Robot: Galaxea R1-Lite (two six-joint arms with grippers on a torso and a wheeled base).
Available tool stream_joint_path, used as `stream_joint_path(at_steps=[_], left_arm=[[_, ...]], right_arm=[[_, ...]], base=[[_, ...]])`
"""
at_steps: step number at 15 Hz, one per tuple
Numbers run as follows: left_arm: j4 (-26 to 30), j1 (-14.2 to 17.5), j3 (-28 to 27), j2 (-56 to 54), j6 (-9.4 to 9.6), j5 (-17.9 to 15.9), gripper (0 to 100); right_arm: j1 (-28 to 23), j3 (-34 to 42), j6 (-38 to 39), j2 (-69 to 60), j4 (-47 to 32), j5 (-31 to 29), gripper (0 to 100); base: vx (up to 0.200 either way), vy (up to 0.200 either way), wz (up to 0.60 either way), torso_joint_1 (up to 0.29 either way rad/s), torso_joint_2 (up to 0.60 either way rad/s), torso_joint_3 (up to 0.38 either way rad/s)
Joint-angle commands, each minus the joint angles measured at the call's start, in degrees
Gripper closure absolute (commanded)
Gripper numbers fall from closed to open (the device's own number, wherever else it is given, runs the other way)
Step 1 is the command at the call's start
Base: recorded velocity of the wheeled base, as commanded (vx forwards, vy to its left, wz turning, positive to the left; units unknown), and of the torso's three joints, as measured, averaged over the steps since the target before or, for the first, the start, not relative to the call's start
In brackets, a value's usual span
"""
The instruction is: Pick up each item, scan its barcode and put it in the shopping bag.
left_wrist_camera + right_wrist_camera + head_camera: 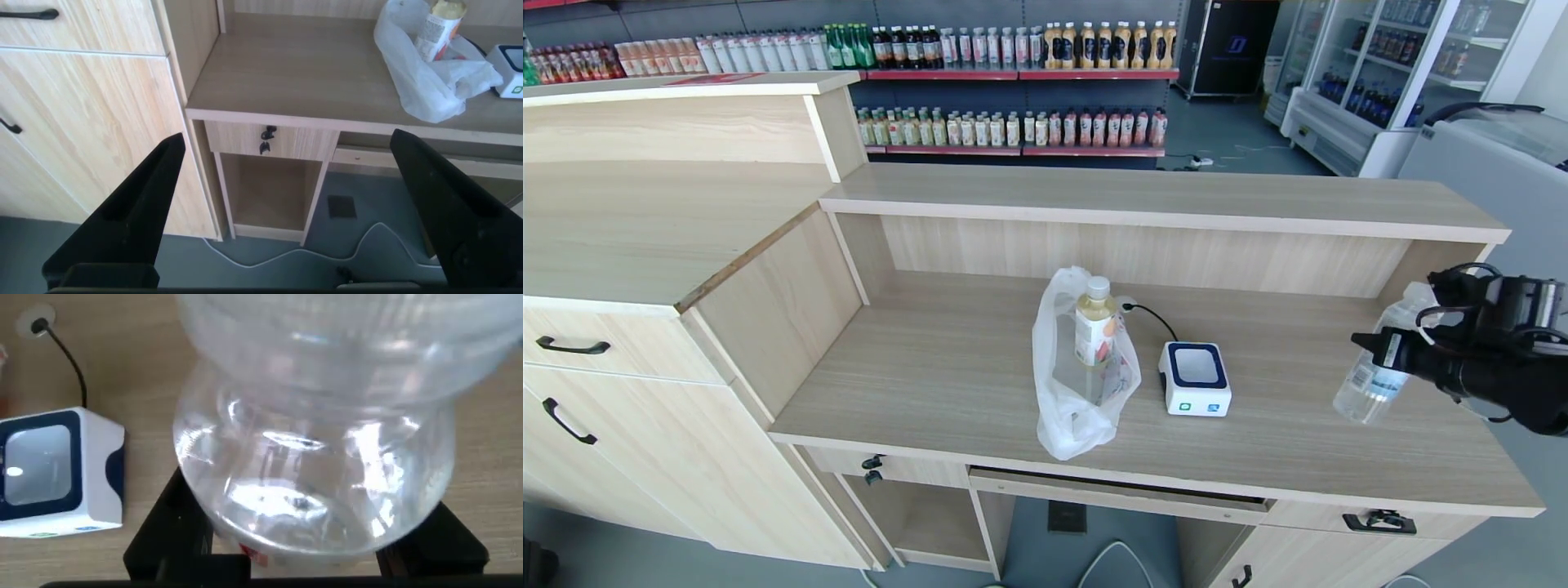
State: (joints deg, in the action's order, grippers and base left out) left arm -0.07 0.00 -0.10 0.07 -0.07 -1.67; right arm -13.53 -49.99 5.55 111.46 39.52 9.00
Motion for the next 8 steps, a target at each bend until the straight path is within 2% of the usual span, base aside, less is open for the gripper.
stream_joint_path(at_steps=[1, 3, 5, 8], left_arm=[[0.0, 0.0, 0.0, 0.0, -0.01, 0.0, 0], [0.0, 0.0, 0.0, 0.0, -0.01, 0.0, 0], [0.0, 0.0, 0.0, 0.0, -0.01, 0.0, 0], [0.0, 0.0, 0.0, 0.0, -0.01, 0.0, 0]], right_arm=[[2.0, -3.2, 8.4, -21.4, -16.4, 7.4, 100], [5.2, -3.5, 9.9, -27.3, -18.6, 13.2, 100], [10.8, -4.6, 14.4, -30.2, -18.8, 14.0, 100], [19.0, -9.2, 19.7, -34.2, -24.6, 16.0, 100]], base=[[0.000, 0.000, 0.00, 0.000, 0.00, 0.000], [0.000, 0.000, 0.00, 0.000, 0.00, 0.000], [0.000, 0.000, 0.00, 0.000, 0.00, 0.000], [0.000, 0.000, 0.00, 0.000, 0.00, 0.000]])
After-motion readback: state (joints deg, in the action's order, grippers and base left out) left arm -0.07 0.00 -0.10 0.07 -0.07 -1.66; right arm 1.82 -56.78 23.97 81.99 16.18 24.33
